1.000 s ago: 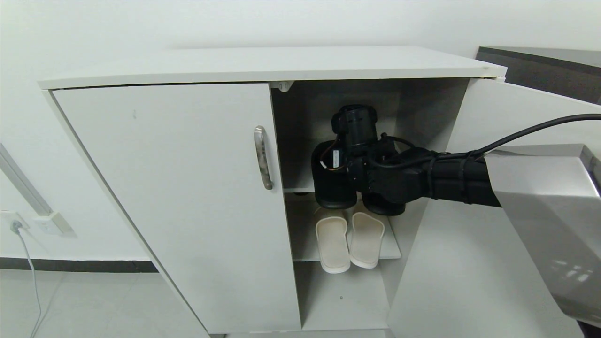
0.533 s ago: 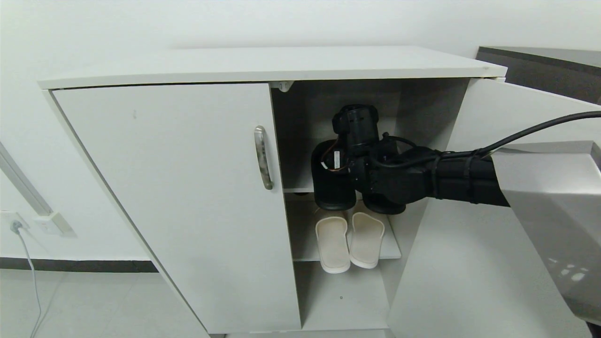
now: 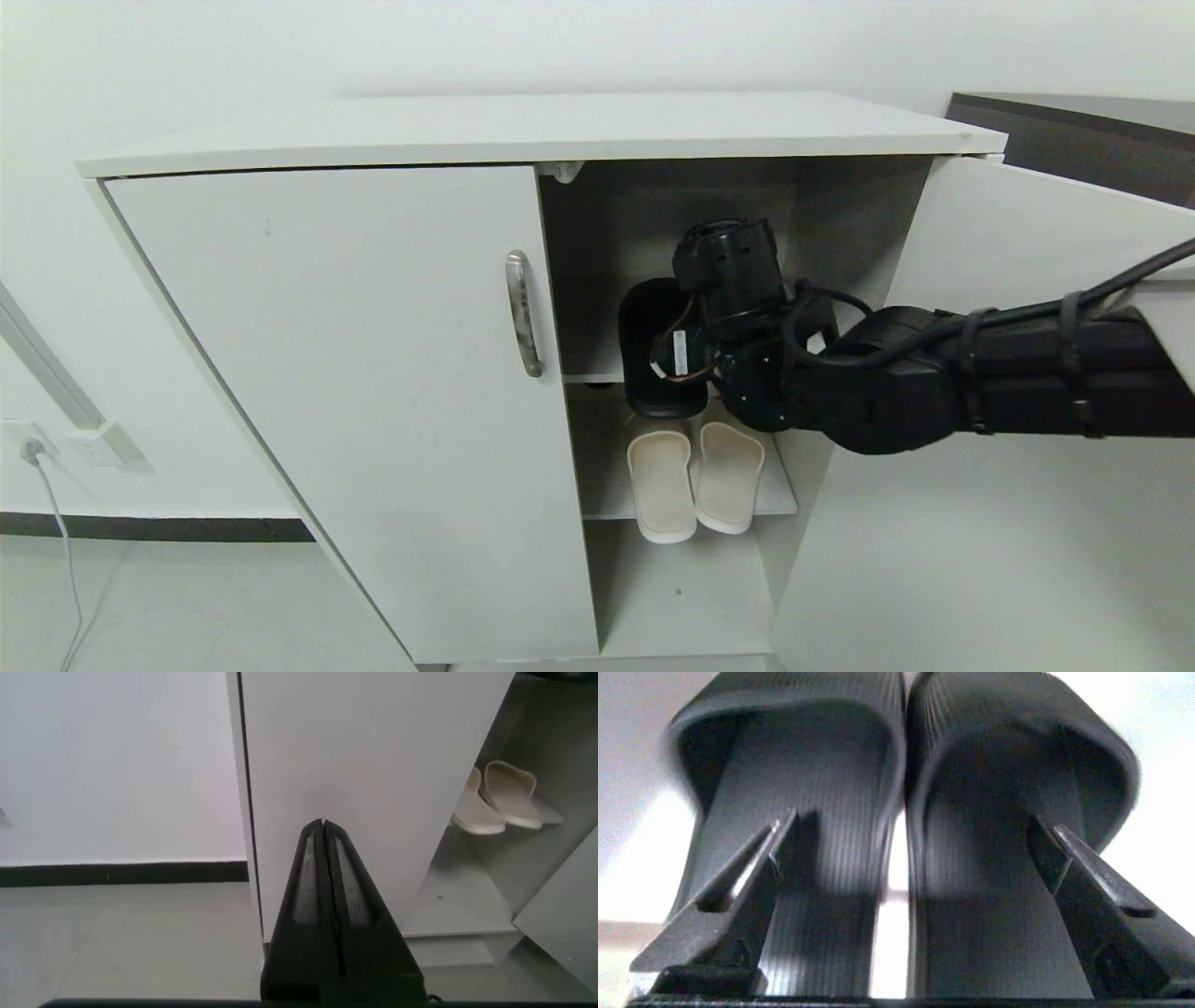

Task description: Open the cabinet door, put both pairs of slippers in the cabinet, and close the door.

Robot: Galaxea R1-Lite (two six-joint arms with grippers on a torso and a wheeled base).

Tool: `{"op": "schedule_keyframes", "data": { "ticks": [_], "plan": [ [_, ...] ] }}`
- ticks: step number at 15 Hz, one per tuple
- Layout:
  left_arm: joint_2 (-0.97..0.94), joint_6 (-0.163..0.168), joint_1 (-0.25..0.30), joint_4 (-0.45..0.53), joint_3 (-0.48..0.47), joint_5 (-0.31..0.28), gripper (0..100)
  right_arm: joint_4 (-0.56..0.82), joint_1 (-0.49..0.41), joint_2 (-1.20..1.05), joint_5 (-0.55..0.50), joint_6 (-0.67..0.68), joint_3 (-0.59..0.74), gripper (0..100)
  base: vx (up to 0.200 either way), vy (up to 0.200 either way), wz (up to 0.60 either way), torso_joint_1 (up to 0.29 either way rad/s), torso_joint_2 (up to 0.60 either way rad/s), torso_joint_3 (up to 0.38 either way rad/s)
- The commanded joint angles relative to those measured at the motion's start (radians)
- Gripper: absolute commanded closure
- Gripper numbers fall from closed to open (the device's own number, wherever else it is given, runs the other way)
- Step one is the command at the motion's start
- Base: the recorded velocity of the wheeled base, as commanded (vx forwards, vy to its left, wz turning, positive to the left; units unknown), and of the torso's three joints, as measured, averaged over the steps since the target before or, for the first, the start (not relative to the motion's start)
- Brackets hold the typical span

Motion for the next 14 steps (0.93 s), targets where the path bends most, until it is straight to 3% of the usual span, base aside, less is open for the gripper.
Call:
{"op": "schedule_keyframes", "data": {
  "ticks": [1, 5, 7, 8, 14],
  "plan": [
    [0.001, 0.0, 0.002, 0.001, 0.0, 0.0, 100, -0.023, 0.05, -0.137, 0.0, 0.007, 0.126, 0, 0.0, 0.0, 0.0, 0.0, 0.0, 0.0],
    [0.001, 0.0, 0.002, 0.001, 0.0, 0.0, 100, -0.089, 0.099, -0.304, 0.014, 0.022, 0.339, 0, 0.0, 0.0, 0.0, 0.0, 0.0, 0.0],
    [0.001, 0.0, 0.0, 0.001, 0.0, -0.001, 100, -0.233, 0.113, -0.358, 0.034, 0.01, 0.475, 0, 0.0, 0.0, 0.0, 0.0, 0.0, 0.0],
    [0.001, 0.002, 0.002, 0.001, 0.0, -0.001, 100, -0.275, 0.122, -0.362, 0.032, 0.004, 0.5, 100, 0.0, 0.0, 0.0, 0.0, 0.0, 0.0],
    [0.001, 0.007, 0.002, 0.001, 0.0, -0.004, 100, -0.319, 0.148, -0.373, 0.032, -0.01, 0.537, 100, 0.0, 0.0, 0.0, 0.0, 0.0, 0.0]
  ]
}}
